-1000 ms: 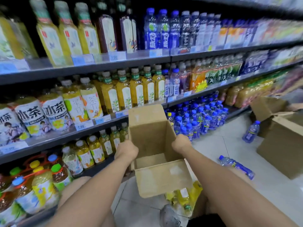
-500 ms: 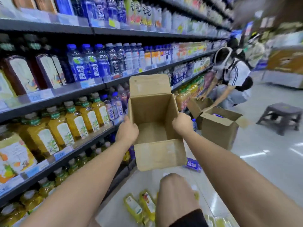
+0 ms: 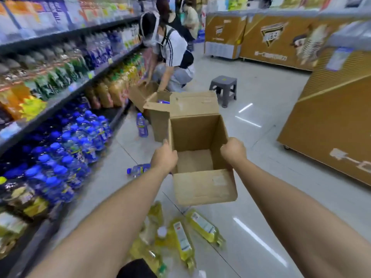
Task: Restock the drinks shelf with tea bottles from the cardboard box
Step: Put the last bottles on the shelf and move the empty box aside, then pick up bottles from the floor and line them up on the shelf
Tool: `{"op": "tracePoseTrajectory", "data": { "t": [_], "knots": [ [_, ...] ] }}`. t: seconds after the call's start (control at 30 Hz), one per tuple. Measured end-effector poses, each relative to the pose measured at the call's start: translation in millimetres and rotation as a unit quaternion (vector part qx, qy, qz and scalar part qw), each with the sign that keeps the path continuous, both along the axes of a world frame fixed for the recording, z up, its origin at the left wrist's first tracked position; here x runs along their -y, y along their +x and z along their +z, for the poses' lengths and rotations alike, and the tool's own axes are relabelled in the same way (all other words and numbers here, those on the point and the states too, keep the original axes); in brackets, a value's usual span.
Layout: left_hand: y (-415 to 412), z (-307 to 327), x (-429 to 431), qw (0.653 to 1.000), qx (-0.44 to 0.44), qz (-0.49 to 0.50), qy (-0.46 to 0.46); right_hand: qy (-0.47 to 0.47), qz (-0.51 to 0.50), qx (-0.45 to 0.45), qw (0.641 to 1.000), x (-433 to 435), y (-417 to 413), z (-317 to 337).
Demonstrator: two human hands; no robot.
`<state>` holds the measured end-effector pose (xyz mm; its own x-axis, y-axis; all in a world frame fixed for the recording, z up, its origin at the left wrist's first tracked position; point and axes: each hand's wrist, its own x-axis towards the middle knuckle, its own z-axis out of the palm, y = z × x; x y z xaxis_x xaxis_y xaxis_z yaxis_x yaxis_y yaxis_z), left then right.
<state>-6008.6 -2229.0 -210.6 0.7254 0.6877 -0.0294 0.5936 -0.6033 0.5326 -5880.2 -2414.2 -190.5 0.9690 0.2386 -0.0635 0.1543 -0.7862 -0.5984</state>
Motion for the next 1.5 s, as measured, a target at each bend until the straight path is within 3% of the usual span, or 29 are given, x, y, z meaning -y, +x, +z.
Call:
{"op": "tracePoseTrajectory", "data": {
  "t": [0.2,0.4,0.6,0.7,0.8,1.0,1.2,1.37,1.5],
  "knots": [
    [50,-88,78,0.988,-0.088,-0.124,-0.038,-0.052,-0.113,-0.062,0.990,91,30,-88],
    [34,-171,112,0.963,-0.160,-0.204,-0.068,-0.048,-0.180,-0.159,0.970,120,13,-179],
    [25,-185,114,0.925,-0.230,-0.300,-0.041,-0.039,-0.197,-0.185,0.962,123,8,-211],
    [33,-171,102,0.922,-0.229,-0.312,-0.012,-0.181,-0.135,-0.144,0.963,117,7,-197],
    [37,-143,87,0.929,-0.223,-0.296,0.017,-0.230,-0.063,-0.081,0.968,97,1,-180],
    [20,-85,38,0.944,-0.202,-0.253,0.069,-0.209,0.039,-0.056,0.975,22,-18,-135],
    [-39,-23,-68,0.960,-0.201,-0.177,0.079,-0.134,0.168,0.021,0.976,-92,-61,-89],
    [-122,6,-165,0.979,-0.174,-0.065,0.086,-0.089,0.296,0.059,0.949,-201,-121,-63],
    [-194,-25,-221,0.986,-0.155,0.000,0.062,-0.076,0.415,0.056,0.905,-268,-175,-85]
  ]
}}
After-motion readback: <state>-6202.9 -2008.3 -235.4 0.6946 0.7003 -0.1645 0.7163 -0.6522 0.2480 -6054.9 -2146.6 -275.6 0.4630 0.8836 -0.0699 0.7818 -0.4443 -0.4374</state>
